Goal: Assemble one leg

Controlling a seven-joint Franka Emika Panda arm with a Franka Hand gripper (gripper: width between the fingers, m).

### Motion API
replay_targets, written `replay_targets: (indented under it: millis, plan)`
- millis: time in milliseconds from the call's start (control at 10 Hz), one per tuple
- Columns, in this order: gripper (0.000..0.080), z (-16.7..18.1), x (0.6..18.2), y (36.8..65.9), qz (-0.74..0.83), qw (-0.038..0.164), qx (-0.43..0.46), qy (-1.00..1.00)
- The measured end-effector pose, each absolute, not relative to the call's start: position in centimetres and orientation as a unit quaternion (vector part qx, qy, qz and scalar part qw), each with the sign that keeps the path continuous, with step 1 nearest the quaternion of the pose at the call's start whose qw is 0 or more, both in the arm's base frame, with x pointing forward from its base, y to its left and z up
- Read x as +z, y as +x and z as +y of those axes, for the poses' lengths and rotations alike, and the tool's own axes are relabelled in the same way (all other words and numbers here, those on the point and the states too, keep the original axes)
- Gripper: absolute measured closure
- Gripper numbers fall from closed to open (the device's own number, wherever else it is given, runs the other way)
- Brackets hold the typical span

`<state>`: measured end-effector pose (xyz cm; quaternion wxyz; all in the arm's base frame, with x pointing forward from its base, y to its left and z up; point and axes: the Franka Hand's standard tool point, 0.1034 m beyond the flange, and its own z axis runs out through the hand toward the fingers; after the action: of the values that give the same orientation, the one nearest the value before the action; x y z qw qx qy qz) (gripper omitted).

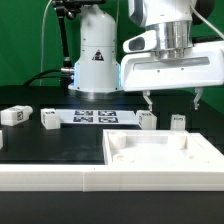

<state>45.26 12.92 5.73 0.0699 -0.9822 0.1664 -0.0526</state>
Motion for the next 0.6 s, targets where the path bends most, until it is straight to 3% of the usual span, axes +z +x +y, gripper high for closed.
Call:
replay_targets:
  millis: [300,600]
  plan:
    - [0.0150,13.11,5.58,45.08,0.153,0.068,-0.046,-0.985]
    - [0.0150,12.27,5.50,44.79,0.121,0.062,0.055,-0.989]
